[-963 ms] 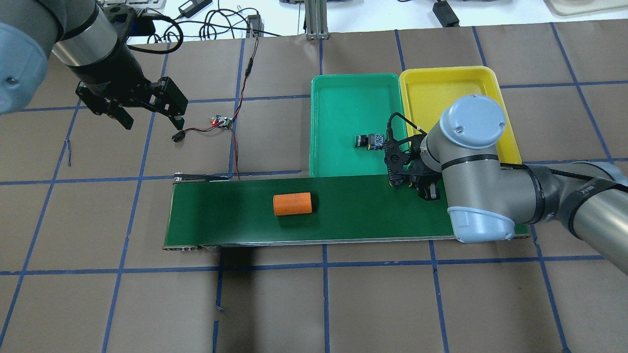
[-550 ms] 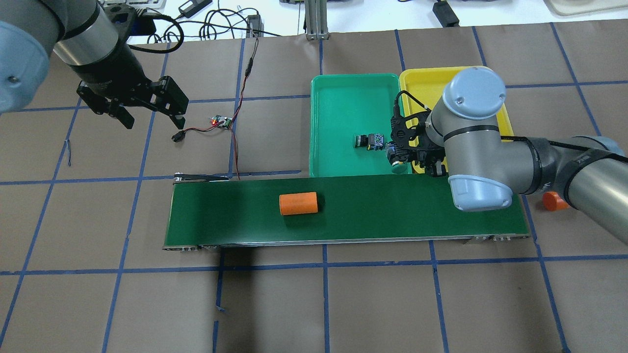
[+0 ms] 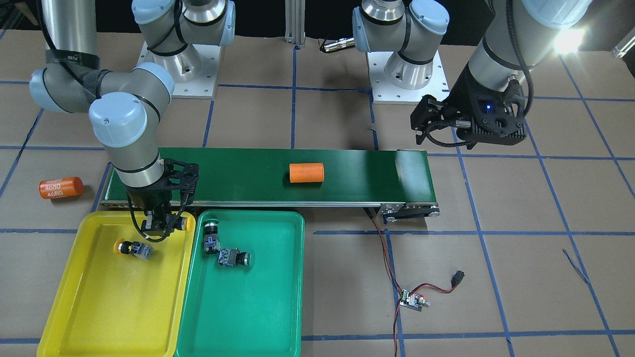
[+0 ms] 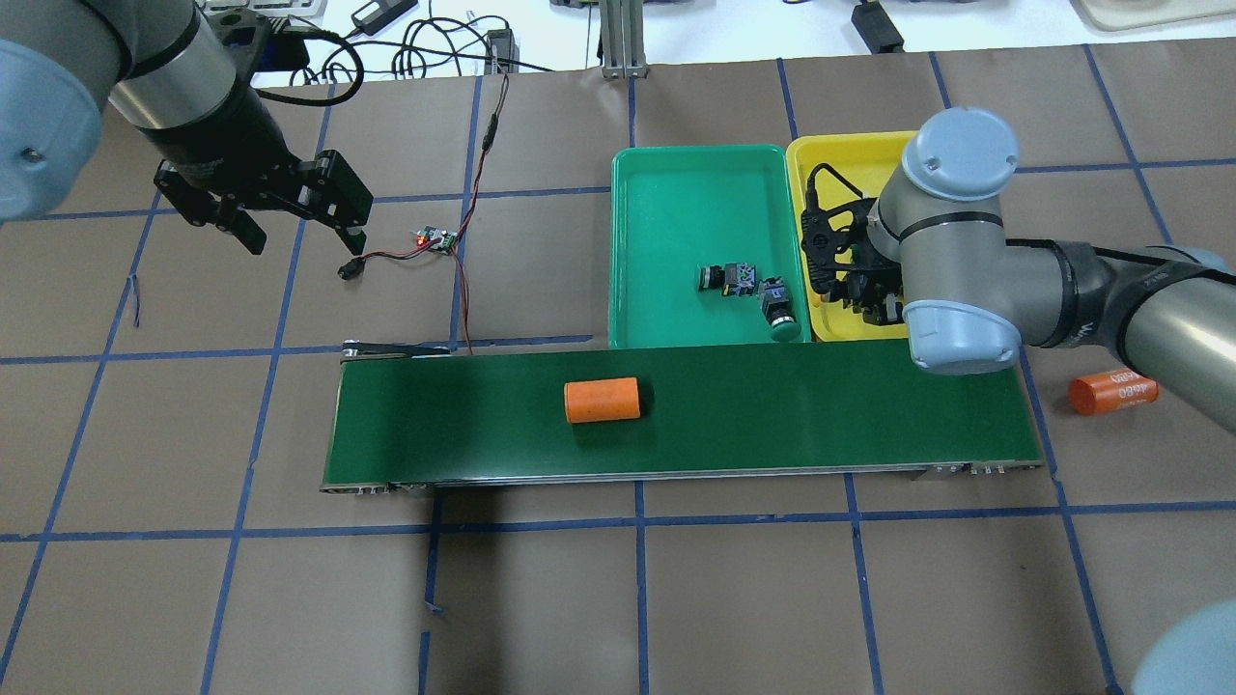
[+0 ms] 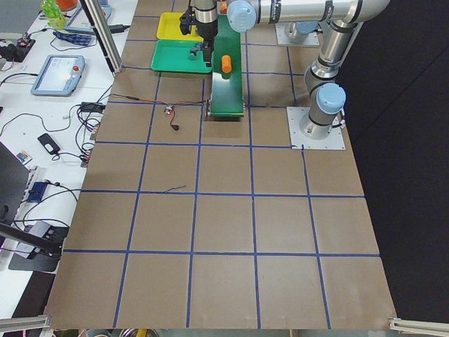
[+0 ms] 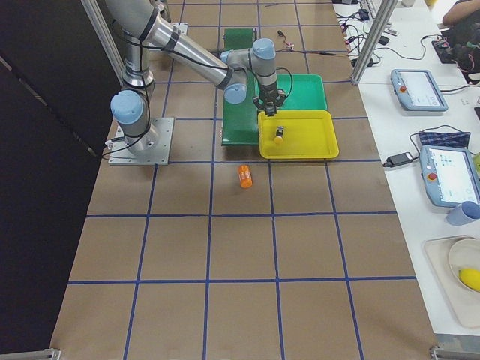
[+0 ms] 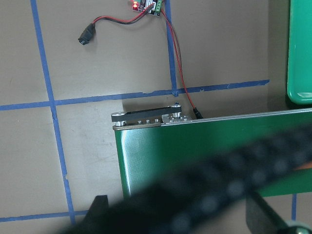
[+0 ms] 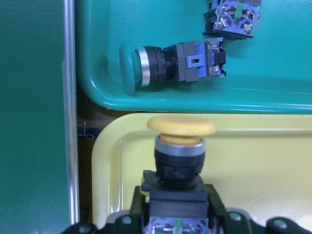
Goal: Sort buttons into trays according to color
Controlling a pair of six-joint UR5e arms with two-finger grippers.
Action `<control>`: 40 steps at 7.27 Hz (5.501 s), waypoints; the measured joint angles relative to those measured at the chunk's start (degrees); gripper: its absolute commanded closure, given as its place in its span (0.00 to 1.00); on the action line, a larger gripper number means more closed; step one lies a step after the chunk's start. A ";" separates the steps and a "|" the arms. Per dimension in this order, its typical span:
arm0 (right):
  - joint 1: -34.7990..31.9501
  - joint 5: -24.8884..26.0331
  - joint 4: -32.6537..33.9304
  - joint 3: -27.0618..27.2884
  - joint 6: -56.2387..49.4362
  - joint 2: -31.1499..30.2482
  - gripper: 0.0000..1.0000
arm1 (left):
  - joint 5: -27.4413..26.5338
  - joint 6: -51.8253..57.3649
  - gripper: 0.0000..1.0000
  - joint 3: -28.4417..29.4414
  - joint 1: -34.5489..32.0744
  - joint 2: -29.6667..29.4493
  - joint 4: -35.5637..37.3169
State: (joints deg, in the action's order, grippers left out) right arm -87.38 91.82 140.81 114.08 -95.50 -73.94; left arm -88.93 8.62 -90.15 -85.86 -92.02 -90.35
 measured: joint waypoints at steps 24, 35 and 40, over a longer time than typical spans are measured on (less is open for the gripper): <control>-3.27 -1.00 -52.52 -22.44 26.94 -22.63 0.00 | 0.04 0.00 0.00 0.15 -0.01 0.08 0.00; -3.14 -1.29 -50.43 -22.15 96.07 -25.16 0.00 | 0.07 -0.09 0.00 0.71 -0.06 -0.18 0.00; -3.15 -1.21 -50.52 -22.15 95.77 -25.06 0.00 | 0.07 -0.09 0.00 0.76 -0.04 -0.26 0.00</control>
State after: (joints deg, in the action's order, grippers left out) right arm -90.53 90.61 90.29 91.93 0.27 -98.99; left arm -88.86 8.53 -89.39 -85.90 -92.27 -90.35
